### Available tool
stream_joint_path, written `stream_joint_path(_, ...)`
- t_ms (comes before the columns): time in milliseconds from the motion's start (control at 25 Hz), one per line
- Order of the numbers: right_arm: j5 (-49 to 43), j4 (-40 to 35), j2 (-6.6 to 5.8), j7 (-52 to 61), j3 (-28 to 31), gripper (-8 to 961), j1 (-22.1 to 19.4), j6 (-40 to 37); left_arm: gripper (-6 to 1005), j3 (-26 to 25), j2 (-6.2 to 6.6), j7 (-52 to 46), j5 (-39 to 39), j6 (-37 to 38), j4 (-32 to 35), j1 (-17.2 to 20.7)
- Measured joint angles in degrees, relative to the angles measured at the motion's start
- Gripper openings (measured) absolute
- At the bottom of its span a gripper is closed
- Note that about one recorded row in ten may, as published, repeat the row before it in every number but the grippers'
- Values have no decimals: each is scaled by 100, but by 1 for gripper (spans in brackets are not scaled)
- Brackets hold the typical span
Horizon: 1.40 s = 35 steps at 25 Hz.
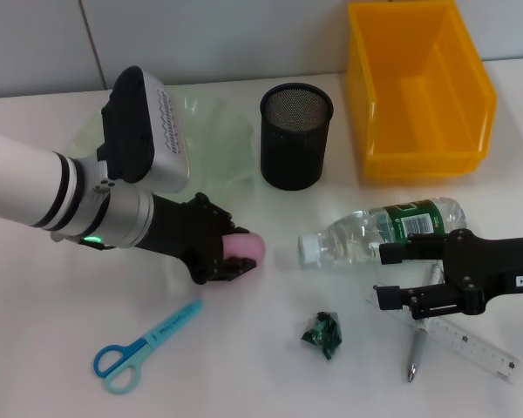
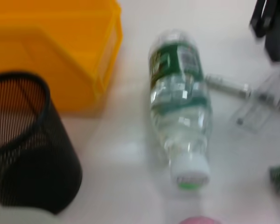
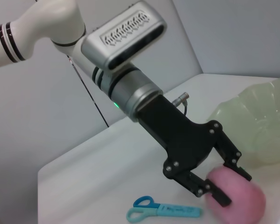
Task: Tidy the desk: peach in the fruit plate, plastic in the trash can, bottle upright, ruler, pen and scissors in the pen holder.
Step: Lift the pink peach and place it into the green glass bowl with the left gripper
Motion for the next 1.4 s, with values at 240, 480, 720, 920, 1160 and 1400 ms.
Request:
stream_joint_path(240,0,0,0,0,0,816,-14,1,387,-454,17,27,-784,372,31,104)
stream_joint_path(480,0,0,-6,0,0,816,-32,1,339,-1561,34,482,-2142,984,21,564)
stream_joint_path(720,0,0,-14,-1,0,816,-35,11,289,-1910,6,1232,-3342,422,-223,882)
stream_joint_path(920,0,0,-22,0,0,816,-36,10,238,-1888,2,2085,-4325,-649,-1059,828)
stream_joint_path(1160,0,0,-27,-1,0,815,-29,9,200,-1837,-24,2299,-4443,-1396,-1527,640)
stream_joint_path(1400,0,0,-27,-1,0,815,-26,5,163,-1342,-33,2212,-4508,-2528,-1959,469)
